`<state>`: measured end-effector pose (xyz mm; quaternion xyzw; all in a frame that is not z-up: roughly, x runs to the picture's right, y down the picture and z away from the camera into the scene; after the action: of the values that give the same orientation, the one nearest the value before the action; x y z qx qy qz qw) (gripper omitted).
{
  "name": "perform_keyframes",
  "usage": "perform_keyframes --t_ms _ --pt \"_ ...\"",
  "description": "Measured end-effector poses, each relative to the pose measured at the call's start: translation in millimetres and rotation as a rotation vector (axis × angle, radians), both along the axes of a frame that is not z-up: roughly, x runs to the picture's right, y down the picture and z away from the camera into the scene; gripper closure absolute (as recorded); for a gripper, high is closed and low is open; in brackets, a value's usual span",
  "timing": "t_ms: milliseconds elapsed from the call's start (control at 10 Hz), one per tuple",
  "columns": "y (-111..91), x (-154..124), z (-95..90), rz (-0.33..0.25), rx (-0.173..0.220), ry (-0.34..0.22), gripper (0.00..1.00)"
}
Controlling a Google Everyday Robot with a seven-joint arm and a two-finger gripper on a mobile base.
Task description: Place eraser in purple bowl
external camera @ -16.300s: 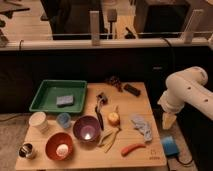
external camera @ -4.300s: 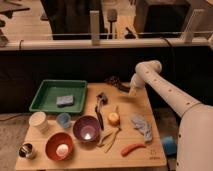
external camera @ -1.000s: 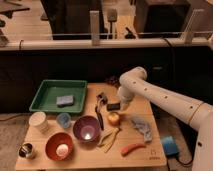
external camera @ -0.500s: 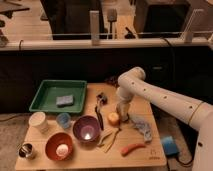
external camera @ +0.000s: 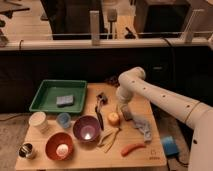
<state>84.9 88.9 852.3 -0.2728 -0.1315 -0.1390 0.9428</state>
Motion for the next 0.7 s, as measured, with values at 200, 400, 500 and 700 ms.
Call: perform_keyframes --t_ms 200,400,500,700 --pt "2.3 6.3 4.2 0.017 -0.014 0.025 0.35" --pt "3.8 11.1 9.3 0.037 -0.026 0.055 0.21" --pt "5.1 14.4 13.3 0.052 -0.034 0.074 0.2" --pt "9.7 25.8 23.7 0.094 -0.055 0.11 0.2"
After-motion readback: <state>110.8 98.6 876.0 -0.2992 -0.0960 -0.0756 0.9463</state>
